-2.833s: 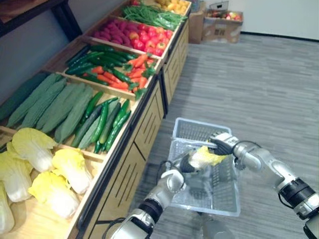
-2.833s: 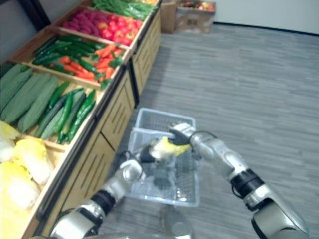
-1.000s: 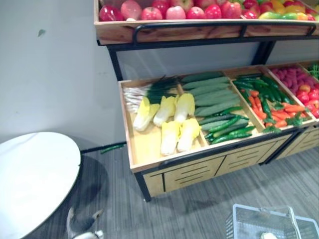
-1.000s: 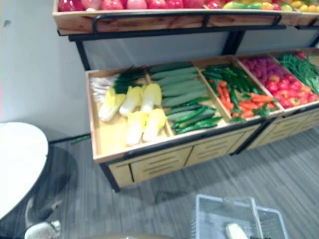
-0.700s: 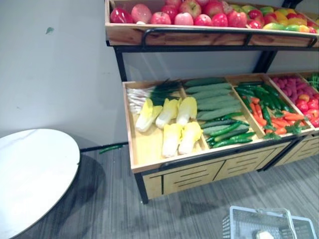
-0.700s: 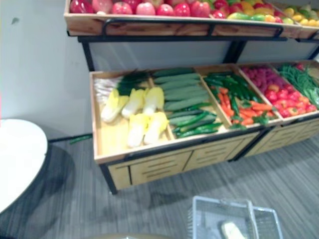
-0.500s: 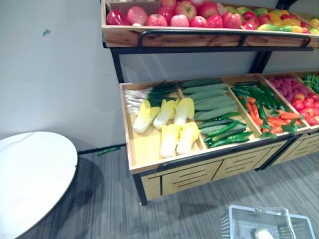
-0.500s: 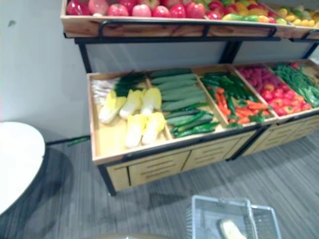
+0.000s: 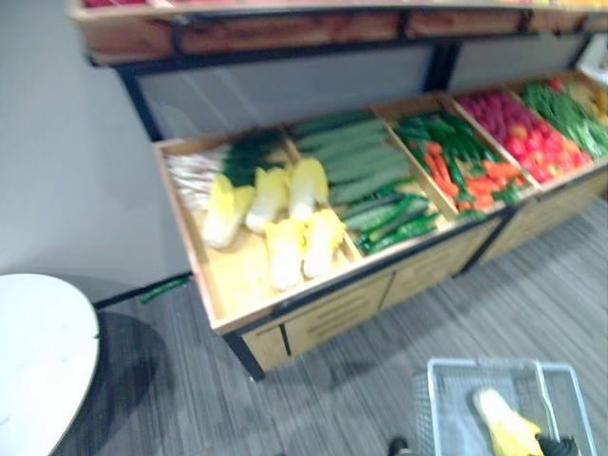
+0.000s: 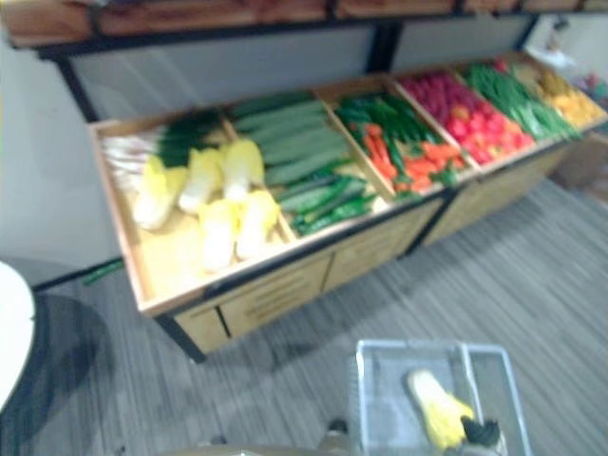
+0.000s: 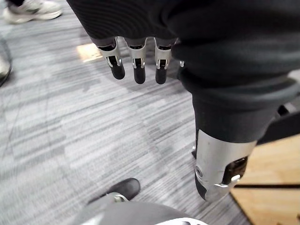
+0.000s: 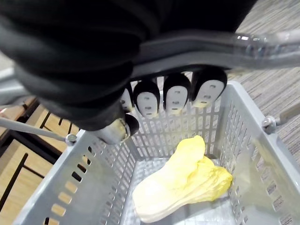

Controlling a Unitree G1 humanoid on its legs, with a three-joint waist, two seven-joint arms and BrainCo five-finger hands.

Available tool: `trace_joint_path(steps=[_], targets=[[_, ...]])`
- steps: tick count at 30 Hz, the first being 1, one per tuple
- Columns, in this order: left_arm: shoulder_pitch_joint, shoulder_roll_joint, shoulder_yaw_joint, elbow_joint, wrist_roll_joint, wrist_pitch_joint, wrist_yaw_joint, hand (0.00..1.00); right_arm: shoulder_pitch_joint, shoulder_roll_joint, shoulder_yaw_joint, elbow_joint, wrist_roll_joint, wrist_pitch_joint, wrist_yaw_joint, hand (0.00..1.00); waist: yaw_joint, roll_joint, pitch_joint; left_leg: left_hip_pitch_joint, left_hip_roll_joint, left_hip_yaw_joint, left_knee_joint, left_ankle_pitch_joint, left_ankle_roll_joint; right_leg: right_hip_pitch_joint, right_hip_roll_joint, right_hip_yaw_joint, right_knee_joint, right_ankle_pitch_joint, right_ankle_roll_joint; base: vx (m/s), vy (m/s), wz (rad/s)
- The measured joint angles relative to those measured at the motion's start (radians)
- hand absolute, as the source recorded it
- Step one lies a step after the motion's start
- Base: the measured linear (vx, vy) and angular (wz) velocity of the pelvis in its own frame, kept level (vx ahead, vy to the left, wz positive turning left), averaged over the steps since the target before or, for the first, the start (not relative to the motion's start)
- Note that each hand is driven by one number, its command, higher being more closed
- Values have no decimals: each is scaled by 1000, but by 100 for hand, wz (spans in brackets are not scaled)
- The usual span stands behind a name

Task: Pick vegetable in the basket

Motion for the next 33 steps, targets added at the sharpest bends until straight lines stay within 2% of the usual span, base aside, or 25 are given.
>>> trace_joint_path(steps=[1, 2, 3, 4, 5, 6, 7, 8, 10, 11, 12, 13, 14, 15, 16, 17, 19, 22, 25, 26, 28, 29, 30, 32, 33], targets=[[-4, 1, 1, 0, 5, 0, 0, 0, -2, -1, 14, -19, -3, -4, -1, 100, 0, 7, 8, 5, 12, 34, -1, 1, 1, -18, 20, 2, -13, 55, -19, -120, 109, -176], [-10, 2, 4, 3, 25, 0, 1, 0, -19, -12, 51, -44, -4, -11, -1, 100, 5, 35, 23, 17, 46, 107, -17, 23, 31, -28, 69, -8, -106, 216, -60, -165, 98, -178], [-14, 2, 12, 2, 37, -2, 1, 0, -48, -18, 74, -51, -7, -11, -1, 100, -6, 46, 38, 19, 72, 187, -29, 34, 47, -45, 69, -107, -54, 181, -115, -157, 70, -169], [-20, 6, 14, -4, 38, -2, 1, 0, -55, -18, 72, -49, -7, -10, -2, 100, -10, 46, 38, 22, 76, 213, -30, 35, 47, -63, 54, -173, 39, 85, -144, -117, 53, -130], [-23, 14, 15, -19, 39, 1, 2, 0, -54, -22, 67, -43, -9, -11, -7, 100, -21, 45, 39, 41, 85, 261, -31, 38, 48, -66, 16, -285, 214, -58, -157, -50, 44, -117], [-22, 17, 26, -28, 38, 7, 2, 0, -52, -36, 83, -31, -24, -12, -3, 100, -22, 46, 39, 61, 104, 314, -23, 39, 47, -33, -11, -358, 327, -128, -160, -24, 23, -117], [-22, 19, 32, -30, 37, 8, 2, 0, -51, -40, 89, -22, -38, -12, -3, 100, -20, 46, 39, 72, 113, 343, -20, 40, 45, -11, -23, -385, 361, -151, -155, -5, -55, -158], [-16, 18, 37, -30, 36, 9, 0, 0, -53, -52, 105, -11, -50, -11, -3, 100, -18, 37, 39, 106, 122, 427, -19, 51, 29, 42, -72, -444, 407, -197, -140, 11, -94, -138], [-21, 16, 44, -31, 31, 9, -4, 0, -59, -55, 111, 1, -52, -9, -2, 100, -15, 22, 43, 116, 134, 475, 3, 54, 23, 31, -70, -457, 389, -211, -131, 2, -170, -126], [-31, 12, 54, -30, 29, 9, -8, 0, -71, -59, 107, 24, -50, -8, -2, 100, -20, 14, 41, 113, 151, 506, 30, 49, 20, 25, -36, -477, 364, -206, -147, -165, -332, -169], [-29, -15, 57, -18, 21, 7, -20, 0, -91, -57, 112, 39, -48, -7, 7, 100, -3, 58, 24, 88, 159, 491, -36, 41, 11, 28, 67, -406, 200, -191, -156, -192, -337, -193], [-36, -25, 58, -18, 20, 0, -24, 0, -102, -49, 106, 57, -48, -5, 3, 100, -2, 49, 24, 91, 159, 529, -48, 72, -3, 7, 57, -381, 238, -247, -157, -164, -232, -156], [-47, -24, 54, -18, 20, -2, -27, 0, -102, -46, 104, 65, -47, -1, 0, 100, -12, 27, 23, 87, 156, 549, -32, 84, -7, -1, 18, -383, 279, -290, -127, 21, -219, -90], [-62, -23, 49, -19, 20, 0, -31, 0, -102, -56, 102, 76, -47, 11, 4, 100, -24, 0, 25, 82, 157, 568, 16, 84, -9, 7, -6, -384, 242, -326, -56, 51, -379, -68], [-72, -24, 54, -19, 22, 4, -33, 0, -101, -56, 121, 84, -47, 18, 16, 100, -22, -10, 20, 85, 178, 593, 54, 80, -14, 21, 32, -381, 202, -324, -70, 37, -486, -108], [-72, -34, 56, -18, 20, 2, -34, 0, -99, -55, 153, 78, -48, 24, 18, 100, -17, 19, 19, 89, 235, 618, 95, 86, -11, 34, 91, -350, 143, -293, -101, 2, -390, -104], [-80, -55, 47, -16, 20, 1, -34, 0, -83, -70, 152, 76, -48, 33, 13, 100, -30, 53, 17, 91, 302, 625, 166, 86, -11, 61, 147, -328, 89, -280, -121, -14, -241, -65], [-93, -60, 40, -16, 20, 0, -34, 0, -50, -77, 154, 73, -47, 34, 15, 100, -33, 66, 19, 88, 296, 591, 170, 95, -24, 89, 175, -317, 52, -272, -135, -51, -112, -16], [-85, -54, 29, -7, 20, 1, -35, 0, -32, -80, 195, 51, -48, 31, 19, 100, -50, 73, 20, 125, 365, 592, 262, 99, -27, 139, 218, -290, 17, -270, -137, -31, -79, -36], [-74, -49, 7, -9, 20, -11, -39, 0, -29, -84, 230, 21, -52, 25, 22, 100, -48, 78, 29, 115, 416, 515, 391, 114, -6, 170, 227, -242, 2, -265, -146, -7, -24, -60], [-68, -48, -9, -10, 20, -20, -40, 0, -40, -93, 243, 16, -67, 21, 26, 100, -44, 72, 44, 68, 377, 326, 443, 71, -29, 183, 213, -197, -6, -258, -147, -29, 33, -70], [-59, -51, -31, -16, 20, -24, -40, 0, -51, -99, 243, 13, -83, 21, 28, 100, -38, 74, 46, 41, 292, 166, 427, 21, -43, 182, 193, -160, -11, -252, -142, -59, 98, -127], [-35, -63, -51, -26, 20, -30, -39, 0, -74, -107, 247, 13, -89, 15, 33, 100, -18, 83, 47, 14, 155, -43, 365, -48, -47, 173, 175, -87, -28, -238, -120, -53, 102, -134], [-15, -69, -67, -30, 20, -36, -38, 0, -89, -119, 261, 6, -89, 13, 33, 100, -4, 98, 52, -9, 68, -172, 262, -70, -57, 168, 176, -33, -53, -221, -95, -17, 116, -113], [-15, -70, -70, -29, 19, -37, -39, 0, -87, -124, 263, -9, -88, 12, 39, 100, 1, 103, 56, -25, 49, -228, 196, -70, -58, 166, 179, -27, -62, -214, -85, -6, 126, -65]])
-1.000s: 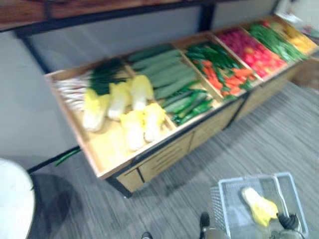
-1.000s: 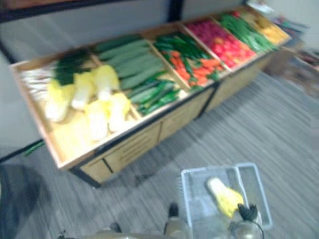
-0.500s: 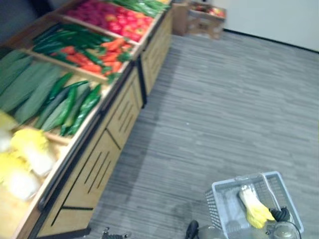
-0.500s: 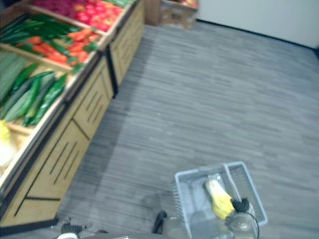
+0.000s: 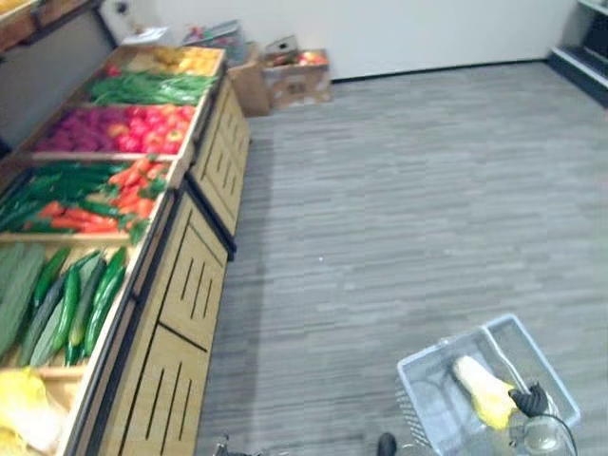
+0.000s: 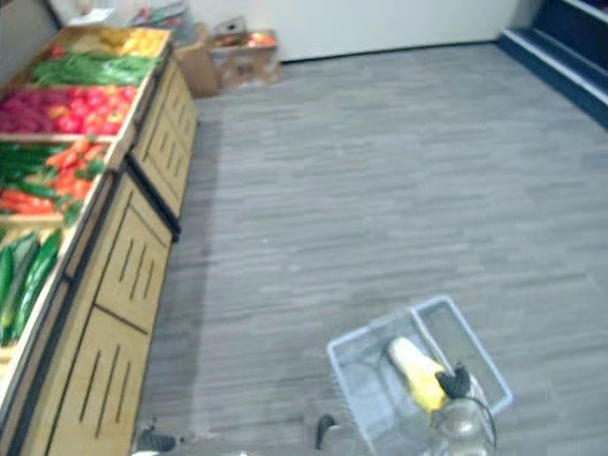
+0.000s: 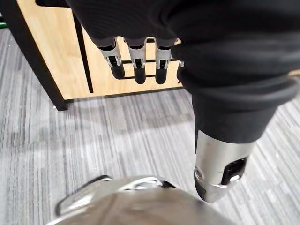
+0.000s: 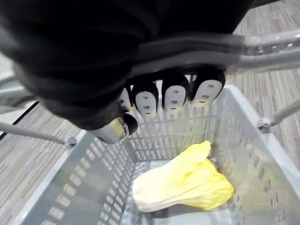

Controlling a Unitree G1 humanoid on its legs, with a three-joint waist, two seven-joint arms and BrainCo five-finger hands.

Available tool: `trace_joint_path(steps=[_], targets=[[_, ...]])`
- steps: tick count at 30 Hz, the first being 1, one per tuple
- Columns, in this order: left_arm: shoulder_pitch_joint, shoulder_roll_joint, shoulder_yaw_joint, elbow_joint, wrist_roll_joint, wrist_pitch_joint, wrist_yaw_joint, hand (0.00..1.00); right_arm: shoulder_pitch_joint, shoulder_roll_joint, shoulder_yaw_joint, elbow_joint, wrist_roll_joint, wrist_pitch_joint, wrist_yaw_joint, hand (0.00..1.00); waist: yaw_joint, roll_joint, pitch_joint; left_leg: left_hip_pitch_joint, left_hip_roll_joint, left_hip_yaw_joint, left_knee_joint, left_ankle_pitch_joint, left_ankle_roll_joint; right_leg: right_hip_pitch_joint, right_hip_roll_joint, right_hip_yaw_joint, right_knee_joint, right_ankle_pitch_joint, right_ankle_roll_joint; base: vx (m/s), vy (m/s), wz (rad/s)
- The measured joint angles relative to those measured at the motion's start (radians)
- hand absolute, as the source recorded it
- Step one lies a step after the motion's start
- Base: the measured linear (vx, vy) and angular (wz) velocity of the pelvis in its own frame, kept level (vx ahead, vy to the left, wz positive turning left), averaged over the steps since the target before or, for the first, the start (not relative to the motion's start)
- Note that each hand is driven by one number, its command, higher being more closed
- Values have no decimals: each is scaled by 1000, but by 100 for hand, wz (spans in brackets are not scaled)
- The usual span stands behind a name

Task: Pick vegetable in the basket

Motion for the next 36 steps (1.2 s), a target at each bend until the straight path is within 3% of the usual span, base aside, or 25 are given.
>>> trace_joint_path(steps=[2, 3, 4, 8, 14, 16, 19, 21, 23, 24, 26, 28, 29, 30, 31, 32, 33, 34, 36], targets=[[1, 1, -4, 0, 0, -2, 1, 0, 4, -2, 1, -3, 0, -2, 6, 100, 5, 4, 1, -16, -1, -47, -88, 21, 3, -13, 14, 25, 3, 7, 11, -16, 209, -47], [5, 0, -10, 0, 1, -2, 2, 0, 2, -8, 2, -5, -1, -2, 6, 100, 7, 19, 0, -17, 8, -58, -125, 75, 7, -19, 33, 40, 4, 5, 9, 11, 261, -55], [2, 3, -14, 3, 1, 0, 1, 0, 0, -7, 1, -6, -2, -1, 5, 100, 7, 22, 2, -13, 13, -56, -130, 74, 13, -19, 35, 47, 5, 5, 9, 51, 190, -37], [-12, 38, -48, 3, 3, 0, -5, 0, 22, 8, -3, -8, -2, -4, 9, 100, 4, -27, -10, -10, -60, -10, -183, 70, 52, -38, -42, 56, -5, 26, 44, 110, 223, -12], [-12, 48, -88, 3, 3, -1, -26, 0, 23, 0, -31, -7, -19, 0, 7, 100, 8, -25, -16, 35, -128, 40, -225, 75, 60, -46, -107, 73, 16, 17, 85, 147, 148, -16], [-11, 49, -98, 5, 3, 0, -30, 0, 23, 5, -41, -7, -30, 0, 7, 100, 9, -23, -15, 67, -131, 48, -232, 74, 61, -62, -115, 68, 110, -20, 102, 122, 36, -11], [-8, 51, -126, 8, 4, -1, -32, 0, 24, -7, -62, -36, -34, -3, 4, 100, 5, -11, -6, 123, -110, 49, -231, 9, 88, -207, -118, 56, 499, -53, 98, 45, 10, -3], [-6, 84, -125, 25, 4, 1, -35, 0, 41, 43, -60, -37, -36, 0, 7, 100, 1, -50, 7, 175, -132, 27, -216, -34, 109, -299, -176, 61, 766, -34, 79, 67, -14, 15], [-2, 79, -125, 29, 4, 3, -36, 0, 63, 68, -40, -35, -36, 0, 13, 100, -1, -50, 7, 191, -125, 18, -214, -45, 111, -333, -183, 54, 791, -64, 43, 131, -44, 21], [-1, 79, -122, 30, 4, 4, -36, 0, 69, 93, -15, -23, -35, 1, 20, 100, -1, -44, 12, 196, -113, 10, -214, -51, 105, -359, -186, 36, 728, -70, 33, 224, -102, 29], [-11, 74, -114, 28, 3, 10, -35, 0, 69, 124, 1, -4, -35, 1, 30, 100, -5, -19, 27, 197, -78, -9, -216, -61, 90, -379, -176, 19, 560, -58, 49, 230, -123, 31], [-25, 67, -106, 19, 3, 10, -31, 0, 63, 129, -5, -4, -33, 4, 32, 100, -6, -8, 42, 209, -48, -36, -219, -87, 47, -381, -182, 21, 228, 17, 113, 345, -223, 33], [-27, 67, -103, 19, 3, 10, -31, 0, 62, 130, -7, -4, -32, 6, 32, 100, -5, -15, 45, 217, -47, -39, -220, -97, 32, -375, -186, 22, 151, 38, 119, 506, -382, 41], [-35, 63, -77, 22, 3, 11, -31, 0, 62, 128, -28, -3, -27, 19, 32, 100, -9, -23, 50, 245, -25, -63, -216, -130, -6, -364, -192, 20, 128, 148, 123, 386, -314, 42], [-39, 54, -70, 22, 3, 11, -31, 0, 67, 123, -45, -2, -27, 23, 32, 100, -20, -4, 50, 253, 1, -73, -217, -138, -7, -371, -175, 17, 175, 168, 121, 585, -453, 61], [-40, 38, -68, 21, 3, 9, -30, 0, 73, 115, -64, 0, -26, 26, 32, 100, -28, 17, 41, 247, 29, -93, -212, -140, -4, -405, -152, 10, 256, 152, 102, 557, -352, 30], [-47, 21, -67, 18, 3, 4, -30, 0, 58, 110, -88, 2, -24, 39, 31, 100, -20, 45, 30, 242, 51, -97, -184, -99, -15, -445, -138, 5, 349, 83, 69, 607, -430, 21], [-54, 14, -67, 20, 2, 2, -28, 0, 44, 108, -91, 3, -22, 43, 32, 100, -29, 47, 33, 207, 69, -125, -121, -54, -43, -452, -140, -14, 408, 44, 46, 501, -362, 4], [-54, 6, -63, 8, 0, 1, -21, 0, 65, 110, -90, 8, -19, 42, 33, 100, -29, 42, 35, 132, 82, -172, 51, 35, -54, -406, -146, -55, 434, -20, 28, 403, -324, 40]])
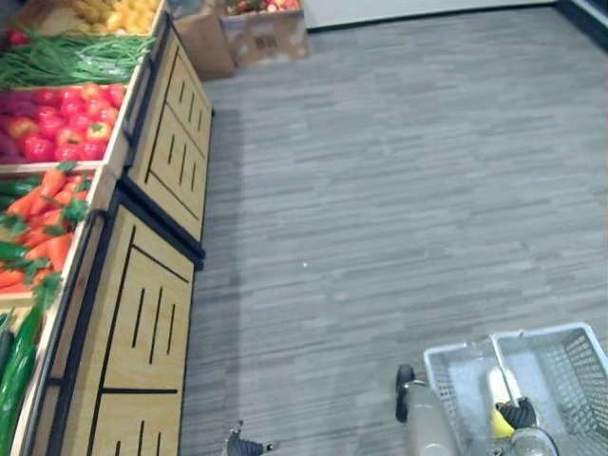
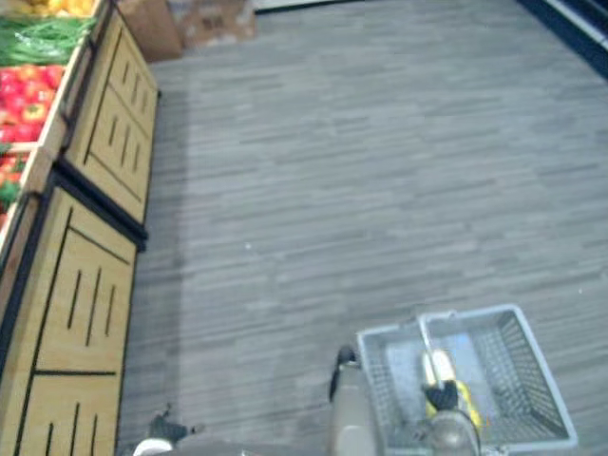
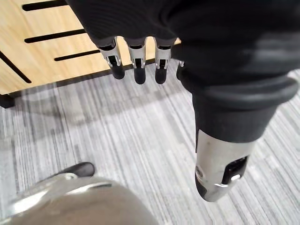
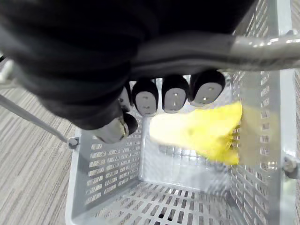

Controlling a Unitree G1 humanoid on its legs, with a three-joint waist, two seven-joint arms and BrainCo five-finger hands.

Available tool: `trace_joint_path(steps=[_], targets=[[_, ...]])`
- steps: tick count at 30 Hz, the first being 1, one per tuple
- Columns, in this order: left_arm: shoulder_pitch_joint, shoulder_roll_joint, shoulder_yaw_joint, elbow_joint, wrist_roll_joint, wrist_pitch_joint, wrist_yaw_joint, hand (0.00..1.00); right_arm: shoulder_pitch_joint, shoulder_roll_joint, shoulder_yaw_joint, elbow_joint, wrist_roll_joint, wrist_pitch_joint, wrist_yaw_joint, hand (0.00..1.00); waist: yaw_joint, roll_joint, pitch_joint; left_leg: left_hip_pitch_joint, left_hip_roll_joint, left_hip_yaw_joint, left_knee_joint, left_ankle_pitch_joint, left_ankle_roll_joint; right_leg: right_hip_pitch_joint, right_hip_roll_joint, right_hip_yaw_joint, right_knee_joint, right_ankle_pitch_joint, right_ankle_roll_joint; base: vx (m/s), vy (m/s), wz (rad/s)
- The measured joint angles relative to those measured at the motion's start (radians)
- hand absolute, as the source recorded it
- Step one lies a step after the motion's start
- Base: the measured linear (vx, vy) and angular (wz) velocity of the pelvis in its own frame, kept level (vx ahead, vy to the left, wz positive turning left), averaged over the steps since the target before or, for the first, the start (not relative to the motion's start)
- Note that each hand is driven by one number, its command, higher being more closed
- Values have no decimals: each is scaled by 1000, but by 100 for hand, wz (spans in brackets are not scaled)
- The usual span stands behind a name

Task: Pick vegetable in the basket

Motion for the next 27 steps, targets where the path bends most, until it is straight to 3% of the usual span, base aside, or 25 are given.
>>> trace_joint_path(steps=[1, 2, 3, 6, 8, 10, 13, 14, 15, 17, 18, 19, 21, 23, 24, 26, 27], targets=[[0, 1, 3, -8, 0, 1, 3, 0, 6, 0, 2, 5, 0, 0, 0, 100, 1, -3, 2, -35, 7, -13, 80, 44, 1, 29, -6, -14, -6, -15, -5, 454, -312, 63], [0, 1, 17, -20, -1, 2, 15, 0, 14, -1, 13, 19, 1, 0, 0, 100, 7, -19, 12, -104, 24, -26, 235, 149, 0, 100, -11, -38, -40, -38, -17, 404, -258, 57], [2, 0, 28, -25, -1, 3, 24, 0, 20, -3, 14, 34, 0, 0, 0, 100, 13, -21, 13, -167, 37, -16, 383, 134, -6, 173, -14, -66, -77, -51, -24, 445, -268, 52], [2, -1, 38, -45, -15, 0, 40, 0, 28, -1, 9, 54, 2, 0, -2, 100, 27, -26, 16, -308, 33, 76, 496, 66, 26, 341, -18, -150, -200, -52, -25, 343, -146, 63], [2, -2, 41, -61, -41, -1, 50, 0, 24, 2, 7, 55, 17, -2, -3, 100, 38, -29, 17, -373, 21, 119, 425, 37, 38, 400, -21, -199, -244, -53, -16, 235, -3, 68], [1, -2, 49, -63, -41, 1, 60, 0, 4, 2, 0, 54, 23, -3, -4, 100, 39, -36, 19, -398, -18, 142, 241, 36, 43, 437, -37, -232, -267, -57, 5, 216, 92, 58], [16, -10, 56, -51, -38, 20, 68, 0, -3, 4, 0, 47, 23, -6, -24, 100, 42, -33, 18, -366, -99, 124, -221, 120, 55, 496, -63, -280, -292, -83, 61, 271, 250, 48], [20, -12, 56, -48, -38, 23, 68, 0, -4, 7, 2, 42, 23, -6, -27, 100, 46, -28, 15, -371, -99, 106, -261, 120, 55, 505, -58, -281, -298, -90, 72, 295, 303, 17], [24, -6, 58, -38, -38, 31, 67, 0, -5, 27, 15, 40, 23, -6, -29, 100, 69, -33, 13, -377, -102, 120, -231, 195, 78, 532, -64, -270, -313, -103, 90, 326, 272, 2], [29, 1, 67, -34, -38, 32, 69, 0, -10, 55, 37, 41, 23, -7, -28, 100, 93, -83, 11, -396, -115, 157, -165, 192, 95, 546, -78, -226, -357, -106, 91, 346, 206, -12], [35, 25, 74, -14, -35, 35, 68, 0, -36, 73, 59, 40, 21, -8, -27, 100, 97, -124, 5, -423, -139, 175, -96, 137, 133, 546, -94, -175, -371, -88, 94, 355, 156, -8], [33, 27, 76, -6, -33, 44, 67, 0, -44, 76, 67, 41, 20, -11, -26, 100, 90, -140, 4, -426, -153, 179, -68, 109, 142, 544, -110, -142, -367, -51, 121, 421, 212, -4], [40, 30, 76, -4, -24, 47, 66, 0, -46, 76, 76, 42, 17, -33, -25, 100, 95, -146, 0, -394, -167, 198, -59, 69, 146, 515, -136, -69, -286, -6, 126, 366, 238, -21], [54, 32, 70, -5, -18, 52, 64, 0, -53, 75, 90, 42, 11, -44, -25, 100, 92, -145, -1, -326, -176, 226, -88, 43, 157, 427, -167, 7, -80, 55, 116, 287, 197, -39], [61, 38, 53, -8, -18, 52, 62, 0, -53, 82, 91, 42, 11, -43, -25, 100, 87, -147, -3, -274, -178, 242, -113, 29, 168, 359, -184, 50, 64, 143, 100, 182, 103, -23], [71, 46, 19, -17, -16, 52, 56, 0, -49, 98, 94, 45, 11, -44, -24, 100, 83, -142, -5, -209, -181, 250, -126, -5, 199, 284, -189, 102, 239, 234, 91, 398, 183, -20], [70, 59, 4, -18, -15, 52, 50, 0, -50, 108, 92, 52, 11, -46, -23, 100, 82, -146, -6, -169, -185, 249, -129, -35, 216, 231, -165, 127, 358, 143, 87, 423, 127, -11]])
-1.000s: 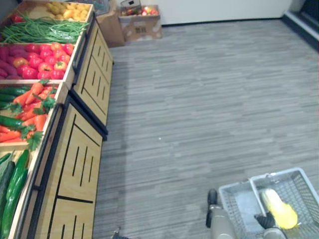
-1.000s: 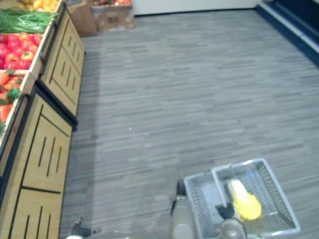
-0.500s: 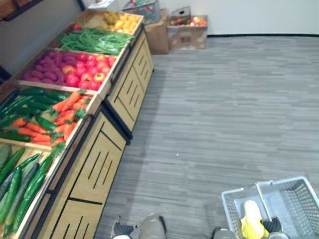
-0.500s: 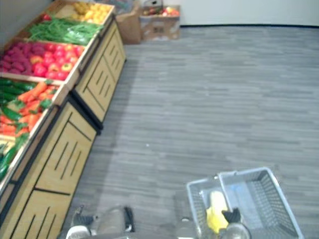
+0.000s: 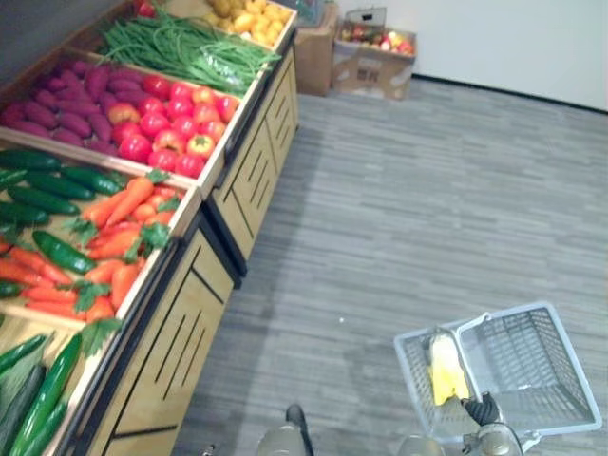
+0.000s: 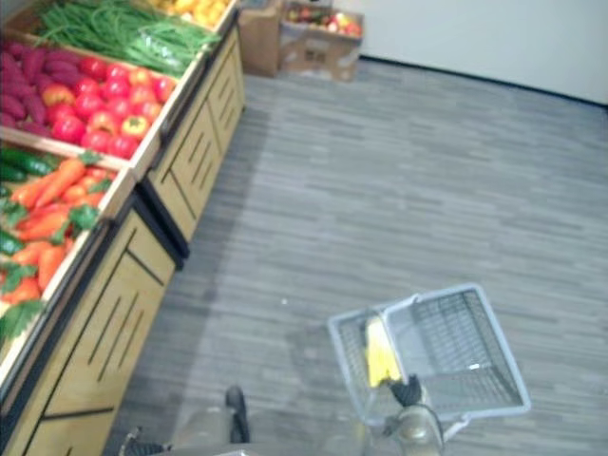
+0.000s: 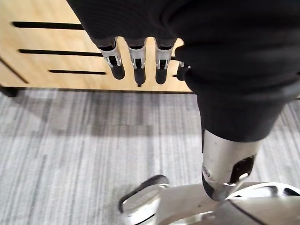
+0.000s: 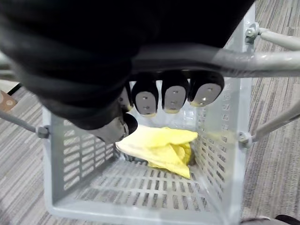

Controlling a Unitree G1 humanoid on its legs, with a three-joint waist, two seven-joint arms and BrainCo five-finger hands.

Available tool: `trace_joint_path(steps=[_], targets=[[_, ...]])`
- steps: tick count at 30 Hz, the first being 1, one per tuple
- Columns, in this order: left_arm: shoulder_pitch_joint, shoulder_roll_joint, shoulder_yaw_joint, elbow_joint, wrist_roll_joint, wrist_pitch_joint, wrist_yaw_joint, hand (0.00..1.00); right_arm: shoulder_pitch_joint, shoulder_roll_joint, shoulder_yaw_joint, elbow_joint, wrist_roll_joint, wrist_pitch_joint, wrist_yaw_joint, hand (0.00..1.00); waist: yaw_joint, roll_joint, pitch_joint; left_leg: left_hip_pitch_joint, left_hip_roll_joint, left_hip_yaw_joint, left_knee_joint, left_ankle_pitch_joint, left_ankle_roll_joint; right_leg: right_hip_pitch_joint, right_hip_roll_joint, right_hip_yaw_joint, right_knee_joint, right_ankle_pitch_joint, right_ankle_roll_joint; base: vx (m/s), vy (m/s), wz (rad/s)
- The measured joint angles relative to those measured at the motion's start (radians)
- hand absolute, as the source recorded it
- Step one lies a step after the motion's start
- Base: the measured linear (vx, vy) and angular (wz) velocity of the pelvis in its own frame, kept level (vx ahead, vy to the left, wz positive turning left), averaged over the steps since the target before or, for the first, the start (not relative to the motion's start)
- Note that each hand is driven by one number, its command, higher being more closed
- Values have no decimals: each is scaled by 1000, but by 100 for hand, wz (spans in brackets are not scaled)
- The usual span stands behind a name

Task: Pick vegetable in the basket

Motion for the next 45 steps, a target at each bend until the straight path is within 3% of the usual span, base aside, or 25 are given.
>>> trace_joint_path(steps=[1, 2, 3, 4, 6, 8, 10, 11, 12, 13, 14, 15, 17, 19, 20, 21, 23, 24, 27, 30, 35, 40, 43, 45], targets=[[-2, 4, -8, 0, -1, 0, -1, 0, 1, 2, 0, 0, 1, -5, 0, 100, -2, 1, 0, 20, 0, -2, -1, -7, 1, -18, 16, 2, 38, -51, 2, 369, 26, 4], [-5, 6, -14, -7, -1, 0, -1, 0, 2, 2, 0, -1, 10, -16, 0, 100, -8, 6, 0, 65, 2, -6, -12, -21, -3, -46, 51, -27, 64, -143, -12, 304, -4, 27], [-11, 7, -15, -8, -2, -1, -1, 0, 1, 2, -1, -3, 10, -20, -1, 100, -23, 13, -2, 101, 5, -21, -27, -32, -6, -68, 79, -86, 28, -206, -47, 379, -30, 41], [-17, 6, -14, -7, -2, -1, -1, 0, 0, 2, -1, -3, 10, -20, -1, 100, -31, 15, -1, 116, 6, -31, -35, -34, -7, -75, 91, -110, -10, -221, -59, 382, -75, 53], [-35, 3, -14, -9, -1, -3, -3, 0, 1, 0, 0, -1, 9, -15, 0, 100, -45, 25, 2, 154, 24, -70, -57, -43, -22, -122, 139, -133, -201, -230, -74, 451, -180, 71], [-40, 2, -14, -8, -1, -4, -7, 0, 4, -3, -1, -1, 9, -6, 0, 100, -49, 32, 4, 172, 51, -96, -55, -58, -48, -141, 173, -95, -437, -199, -41, 385, -246, 71], [-36, 4, -12, -6, 15, -3, -12, 0, 23, -5, -6, -1, 10, 18, -1, 100, -51, 20, 4, 223, 81, -128, -59, -102, -120, -135, 170, -29, -689, -96, -20, 444, -356, 59], [-29, 6, -10, -3, 20, -3, -13, 0, 30, -5, -5, 1, 10, 20, 0, 100, -48, 12, 3, 237, 84, -138, -65, -115, -141, -134, 164, -27, -701, -34, -12, 465, -427, 46], [-28, 2, -4, 18, 24, 1, -20, 0, 32, -16, -7, 2, 10, 25, 0, 100, -51, 29, 0, 259, 112, -153, -71, -130, -164, -144, 186, -37, -623, 34, -16, 491, -482, 35], [-34, -14, -6, 24, 31, -2, -25, 0, 30, -31, -13, 2, 10, 26, 1, 100, -51, 57, -6, 259, 135, -164, -66, -119, -152, -192, 203, -40, -511, -35, -53, 465, -461, 25], [-36, -20, -6, 24, 33, -4, -24, 0, 27, -36, -19, 0, 10, 26, 1, 100, -50, 66, -6, 259, 142, -168, -63, -106, -151, -211, 206, -42, -464, -69, -64, 416, -407, 17], [-38, -28, -5, 29, 34, -6, -24, 0, 26, -46, -37, 0, 10, 25, 3, 100, -52, 85, -4, 255, 157, -180, -46, -75, -173, -222, 207, -59, -399, -123, -84, 280, -263, 16], [-38, -36, -4, 40, 36, -8, -24, 0, 43, -51, -52, 11, 11, 26, 9, 100, -55, 102, -9, 232, 177, -227, 17, -30, -179, -200, 198, -103, -350, -176, -108, 344, -293, 53], [-39, -39, 16, 38, 34, -8, -23, 0, 57, -48, -67, 32, 12, 27, 18, 100, -55, 101, -9, 174, 194, -259, 134, 44, -210, -144, 182, -154, -348, -213, -126, 298, -243, 81], [-41, -42, 30, 37, 27, -8, -21, 0, 69, -48, -73, 43, 12, 27, 20, 100, -55, 92, -4, 132, 209, -247, 195, 111, -232, -97, 171, -195, -375, -223, -132, 250, -216, 95], [-47, -42, 32, 32, 24, -9, -19, 0, 74, -51, -73, 52, 12, 27, 21, 100, -53, 91, -4, 99, 225, -201, 234, 162, -224, -56, 160, -230, -410, -225, -137, 233, -200, 97], [-60, -42, 33, 31, 15, -8, -18, 0, 79, -54, -73, 58, 12, 29, 20, 100, -54, 91, -4, 54, 239, -82, 247, 151, -219, -5, 133, -297, -452, -226, -138, 170, -123, 104], [-64, -41, 33, 30, 15, -8, -17, 0, 81, -62, -74, 60, 12, 36, 21, 100, -54, 92, -4, 24, 235, 10, 229, 144, -211, 27, 119, -344, -477, -225, -138, 143, -72, 125], [-67, -38, 33, 18, 16, 0, -18, 0, 85, -64, -86, 59, 12, 48, 20, 100, -54, 88, -8, 10, 198, 138, 101, 158, -172, 78, 99, -458, -500, -225, -134, 89, 7, 118], [-70, -41, 29, 4, 21, 9, -19, 0, 61, -63, -96, 58, 11, 47, 19, 100, -55, 96, -19, 8, 137, 124, -108, 213, -142, 93, 81, -594, -535, -210, -107, 37, 87, 127], [-63, -36, 14, 4, 36, 15, -19, 0, 49, -61, -101, 56, 10, 46, 19, 100, -46, 89, -16, 4, 80, 48, -179, 270, -112, 182, 42, -692, -556, -203, -85, -34, 125, 107], [-52, -30, -20, 17, 36, 15, -20, 0, 23, -56, -78, 50, 9, 23, 19, 100, -21, 98, -20, -11, 69, 50, -245, 279, -100, 184, 58, -726, -604, -185, -35, -86, 101, 26], [-53, -14, -16, 38, 36, 14, -20, 0, 19, -45, -66, 50, 6, 16, 19, 100, -19, 67, -19, -27, 43, 60, -227, 251, -77, 164, 26, -718, -589, -182, -25, -24, 129, -3], [-34, 4, -16, 48, 36, 14, -22, 0, 11, -35, -53, 51, 8, 22, 19, 100, -21, 35, -22, -22, 17, 94, -208, 206, -58, 136, -31, -663, -517, -178, -16, 30, 151, -32]])
